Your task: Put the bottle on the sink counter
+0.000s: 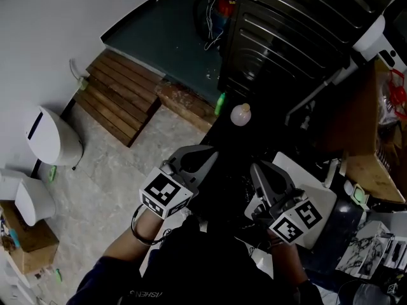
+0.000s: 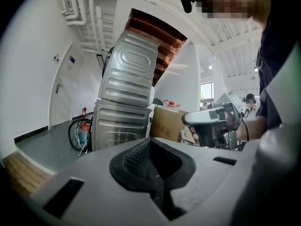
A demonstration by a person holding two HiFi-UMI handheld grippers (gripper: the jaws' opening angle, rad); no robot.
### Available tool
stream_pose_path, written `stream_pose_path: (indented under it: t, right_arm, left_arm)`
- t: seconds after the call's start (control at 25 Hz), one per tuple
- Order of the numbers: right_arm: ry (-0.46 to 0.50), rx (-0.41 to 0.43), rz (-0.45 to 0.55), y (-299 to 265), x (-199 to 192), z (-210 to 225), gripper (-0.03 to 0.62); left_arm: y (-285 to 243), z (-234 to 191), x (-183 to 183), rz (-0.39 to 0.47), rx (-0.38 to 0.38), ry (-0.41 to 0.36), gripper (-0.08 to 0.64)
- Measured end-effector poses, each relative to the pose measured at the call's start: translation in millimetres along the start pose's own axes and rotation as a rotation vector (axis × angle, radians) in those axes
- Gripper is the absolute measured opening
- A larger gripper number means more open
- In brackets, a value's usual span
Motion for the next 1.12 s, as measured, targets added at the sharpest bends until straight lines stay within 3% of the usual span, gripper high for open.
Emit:
stream_pose_path:
  t: [1.12]
  right_arm:
    - [0.049,0.036,0.026,1,10,-21,0.025]
  left_arm:
    - [21,10,8,0.021,0.026,0.032,0.006]
Point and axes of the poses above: the fingertips, and each gripper's own axes: y backward along the fingers, z to its right, x out of its top, the point moved 3 cm from there along y, backward along the fingers, and after that the axes turned 12 degrees about y, right-handed, at the moved point
